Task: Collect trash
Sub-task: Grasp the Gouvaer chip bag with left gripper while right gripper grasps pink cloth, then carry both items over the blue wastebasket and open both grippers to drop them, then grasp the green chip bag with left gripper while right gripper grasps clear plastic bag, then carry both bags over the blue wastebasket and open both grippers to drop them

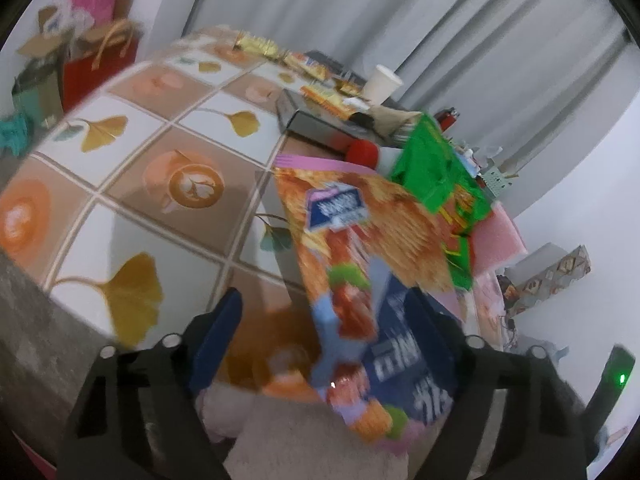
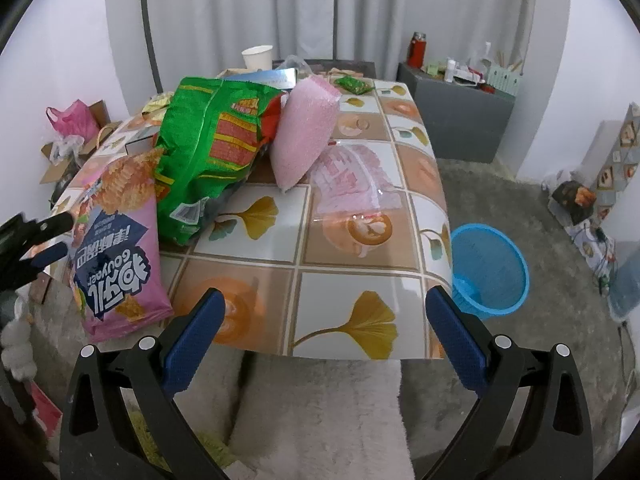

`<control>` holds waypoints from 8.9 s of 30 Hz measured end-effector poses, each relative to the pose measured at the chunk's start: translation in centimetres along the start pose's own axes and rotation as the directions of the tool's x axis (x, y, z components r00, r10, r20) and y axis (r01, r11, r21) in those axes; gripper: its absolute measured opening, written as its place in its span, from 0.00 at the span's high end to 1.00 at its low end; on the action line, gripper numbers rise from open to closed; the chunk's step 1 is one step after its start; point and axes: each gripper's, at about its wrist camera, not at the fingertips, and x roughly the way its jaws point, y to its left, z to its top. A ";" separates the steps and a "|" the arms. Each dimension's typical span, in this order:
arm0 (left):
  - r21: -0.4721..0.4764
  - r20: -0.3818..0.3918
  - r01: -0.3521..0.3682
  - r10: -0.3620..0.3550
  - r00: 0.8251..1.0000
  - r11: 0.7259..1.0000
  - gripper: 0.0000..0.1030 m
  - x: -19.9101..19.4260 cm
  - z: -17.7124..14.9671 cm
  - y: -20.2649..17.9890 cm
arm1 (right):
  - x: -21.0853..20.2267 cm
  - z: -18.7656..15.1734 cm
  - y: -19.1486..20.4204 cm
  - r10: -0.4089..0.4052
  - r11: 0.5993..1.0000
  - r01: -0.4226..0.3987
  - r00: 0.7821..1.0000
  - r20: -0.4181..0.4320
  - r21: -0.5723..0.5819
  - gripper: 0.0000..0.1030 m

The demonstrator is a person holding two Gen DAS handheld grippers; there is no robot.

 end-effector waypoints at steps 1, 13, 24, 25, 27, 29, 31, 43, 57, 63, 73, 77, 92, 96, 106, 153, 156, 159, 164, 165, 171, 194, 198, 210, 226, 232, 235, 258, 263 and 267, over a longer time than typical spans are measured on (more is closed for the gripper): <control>-0.007 -0.014 0.003 -0.003 1.000 1.000 0.30 0.6 0.5 0.3 | 0.1 0.0 0.0 -0.002 1.000 0.002 1.000 -0.003 0.003 0.07; -0.067 -0.080 0.138 -0.143 0.986 0.988 0.72 3.3 2.9 1.9 | 1.5 0.9 0.2 -0.022 0.999 0.023 0.999 -0.030 0.043 0.07; -0.142 -0.019 0.247 -0.252 0.967 0.959 0.88 1.4 2.8 4.1 | 1.6 7.2 -2.9 0.115 0.988 -0.126 0.986 0.123 0.085 0.15; -0.151 -0.014 0.256 -0.261 0.965 0.955 0.88 1.1 2.8 4.3 | 1.9 7.8 -3.2 0.134 0.985 -0.146 0.983 0.127 0.096 0.18; -0.173 -0.001 0.276 -0.280 0.960 0.945 0.90 0.4 2.6 4.8 | 2.9 9.5 -4.1 0.189 0.968 -0.207 0.974 0.129 0.143 0.23; -0.193 0.016 0.300 -0.303 0.953 0.934 0.91 -0.4 2.4 5.3 | 3.8 10.7 -4.4 0.234 0.952 -0.255 0.963 0.132 0.167 0.25; -0.211 0.029 0.320 -0.322 0.946 0.924 0.92 -1.0 2.1 5.6 | 4.7 11.4 -4.6 0.265 0.942 -0.286 0.955 0.133 0.177 0.31; -0.199 0.099 0.378 -0.366 0.925 0.904 0.95 -5.2 1.5 5.6 | 8.3 13.1 -3.9 0.393 0.892 -0.393 0.918 0.045 0.224 0.99; -0.044 0.186 0.441 -0.426 0.885 0.897 0.95 -10.8 2.2 1.0 | 5.5 13.0 -7.7 0.421 0.837 -0.448 0.894 0.152 0.315 0.65; -0.067 0.150 0.408 -0.395 0.906 0.911 0.95 -8.8 1.9 0.7 | 8.8 13.1 -8.6 0.405 0.848 -0.395 0.913 0.050 0.353 0.48; -0.092 0.100 0.396 -0.387 0.916 0.914 0.95 -7.2 1.2 0.8 | 12.8 12.4 -7.9 0.457 0.845 -0.401 0.886 -0.086 0.355 0.46; -0.094 0.091 0.396 -0.388 0.917 0.913 0.95 -7.0 1.2 0.6 | 13.3 12.6 -6.4 0.423 0.884 -0.377 0.897 -0.127 0.277 0.51; -0.011 0.109 0.401 -0.397 0.911 0.916 0.95 -8.6 2.4 -2.6 | 7.6 14.2 -6.6 0.366 0.910 -0.364 0.930 0.027 0.197 0.81; 0.059 0.112 0.427 -0.431 0.895 0.902 0.95 -9.4 3.7 -5.8 | 4.5 14.3 -8.5 0.336 0.911 -0.355 0.934 0.120 0.210 0.81; 0.326 -0.052 0.493 -0.506 0.861 0.806 0.95 -3.2 7.5 -23.2 | -2.0 10.1 -21.8 0.061 0.901 -0.171 0.960 0.273 0.400 0.81; 0.544 -0.381 0.382 -0.186 0.906 0.747 0.53 23.5 1.4 -47.8 | 8.5 -3.0 -39.5 -0.031 0.623 -0.030 0.998 0.063 0.782 0.48; 0.537 -0.303 0.381 -0.249 0.920 0.753 0.48 16.5 4.8 -43.4 | 4.3 -1.3 -37.1 -0.003 0.674 -0.108 0.989 0.149 0.730 0.44; 0.517 -0.206 0.355 -0.289 0.935 0.779 0.44 10.1 6.9 -38.3 | 1.3 0.7 -34.1 0.045 0.737 -0.168 0.979 0.200 0.655 0.38; 0.459 -0.063 0.293 -0.298 0.952 0.839 0.41 2.1 7.4 -29.4 | -1.1 4.3 -27.8 0.190 0.821 -0.268 0.961 0.202 0.504 0.31; 0.442 -0.043 0.284 -0.296 0.954 0.851 0.41 1.0 7.0 -27.7 | -1.2 5.0 -26.6 0.226 0.826 -0.294 0.954 0.195 0.482 0.29; 0.244 0.054 0.214 -0.234 0.971 0.946 0.37 -3.1 5.0 -16.3 | 1.3 8.1 -18.1 0.365 0.851 -0.363 0.928 0.070 0.379 0.28; 0.092 -0.133 0.186 -0.174 0.976 0.978 0.39 8.1 7.9 -3.8 | 10.3 12.7 -7.6 0.315 0.941 -0.277 0.927 -0.205 0.193 0.25; 0.162 -0.146 0.158 -0.135 0.980 0.974 0.49 8.8 7.9 -4.8 | 11.0 12.9 -6.4 0.293 0.953 -0.266 0.928 -0.231 0.144 0.25; 0.292 -0.168 0.063 -0.014 0.986 0.954 0.80 10.1 6.6 -5.4 | 12.0 12.4 -4.5 0.226 0.974 -0.220 0.939 -0.259 0.053 0.33; 0.287 -0.172 0.097 -0.049 0.984 0.953 0.90 7.7 5.4 -6.8 | 10.9 12.4 -5.8 0.241 0.969 -0.218 0.937 -0.252 0.116 0.81; 0.273 -0.153 0.118 -0.078 0.985 0.955 0.90 5.8 5.4 -7.6 | 9.7 12.2 -6.9 0.258 0.961 -0.227 0.940 -0.225 0.156 0.82; 0.282 -0.136 0.127 -0.091 0.986 0.951 0.90 4.4 5.6 -8.7 | 8.2 12.1 -7.8 0.264 0.957 -0.232 0.945 -0.193 0.174 0.82; 0.698 -0.163 0.253 -0.195 0.967 0.670 0.90 8.4 0.4 -36.9 | -6.0 2.6 -33.5 0.008 0.751 -0.044 0.998 0.058 0.659 0.82; 0.795 -0.171 0.218 -0.135 0.976 0.566 0.90 14.7 -4.3 -43.8 | -4.3 -0.3 -36.6 0.011 0.685 -0.038 0.999 0.041 0.728 0.82; 0.847 -0.170 0.167 -0.041 0.985 0.505 0.90 21.2 -8.2 -47.8 | -2.0 -2.3 -38.8 0.044 0.632 -0.044 0.999 0.021 0.774 0.82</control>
